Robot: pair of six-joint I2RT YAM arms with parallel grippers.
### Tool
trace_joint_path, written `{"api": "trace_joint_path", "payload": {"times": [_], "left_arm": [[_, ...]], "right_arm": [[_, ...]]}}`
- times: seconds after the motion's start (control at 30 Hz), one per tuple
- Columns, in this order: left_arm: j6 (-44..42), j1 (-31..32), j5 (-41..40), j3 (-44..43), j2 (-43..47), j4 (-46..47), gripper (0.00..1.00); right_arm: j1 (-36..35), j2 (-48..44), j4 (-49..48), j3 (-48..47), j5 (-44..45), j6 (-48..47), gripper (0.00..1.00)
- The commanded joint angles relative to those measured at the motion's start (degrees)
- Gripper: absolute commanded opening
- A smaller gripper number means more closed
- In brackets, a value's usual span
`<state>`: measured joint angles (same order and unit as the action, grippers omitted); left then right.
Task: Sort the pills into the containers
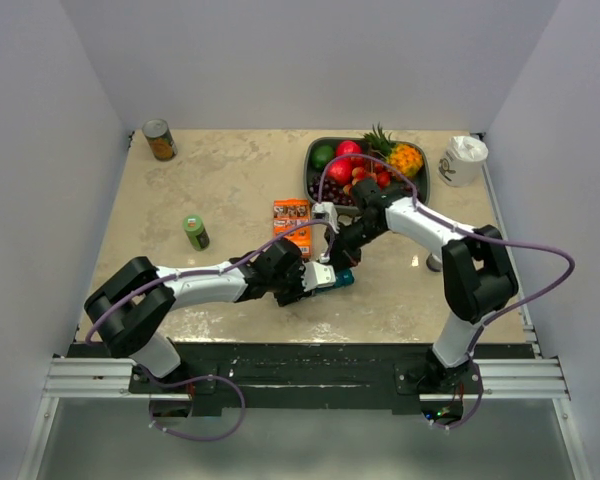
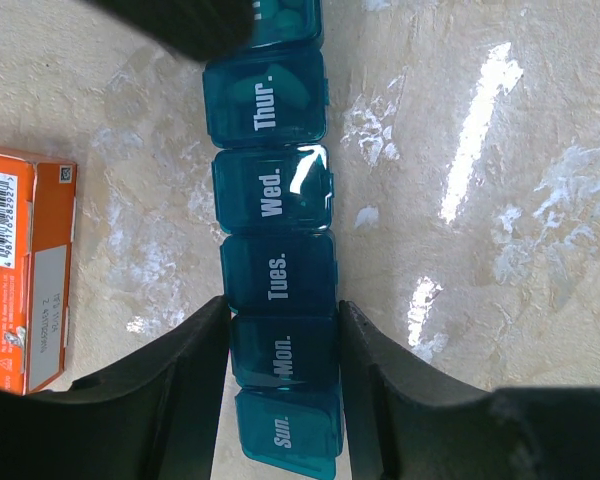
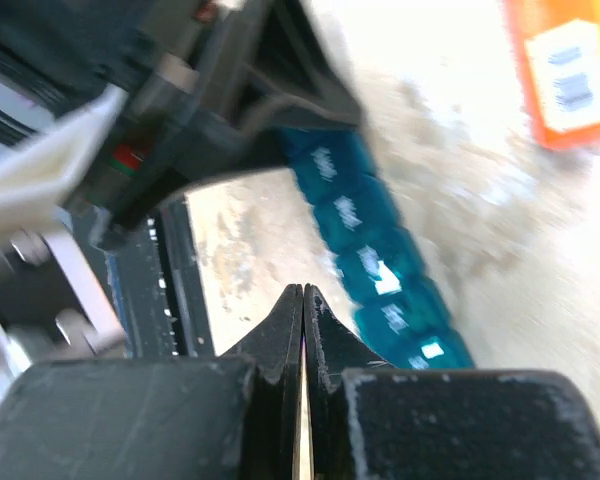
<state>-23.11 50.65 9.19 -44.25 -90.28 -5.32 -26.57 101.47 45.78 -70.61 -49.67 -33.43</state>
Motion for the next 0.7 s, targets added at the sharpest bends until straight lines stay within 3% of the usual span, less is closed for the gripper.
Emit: {"api": "trace_joint_path", "payload": {"times": [0.0,0.2,0.37,0.67], "left_arm": [[0.79,0.15,1.18,-1.54,-1.30,-0.74,0.11],[1.05,0.15,1.18,-1.72,-1.39,-1.01,0.10],[1.14,0.15,1.09,-1.81,-1.56,-1.09,0.10],[1.23,0.15,1.01,-1.89,-1.48,-1.27,0.10]], "right_arm": [[3.19,-0.58,-0.86,-0.59,-0.09,-0.32,0.00],[2.66,10.20,-4.03,2.67,15.02,4.24,0.00],[2.84,13.14,-6.05,2.41,21.10,7.50,0.00],[3.63,4.01,-0.34,-0.05,3.89,-0.49,0.00]]}}
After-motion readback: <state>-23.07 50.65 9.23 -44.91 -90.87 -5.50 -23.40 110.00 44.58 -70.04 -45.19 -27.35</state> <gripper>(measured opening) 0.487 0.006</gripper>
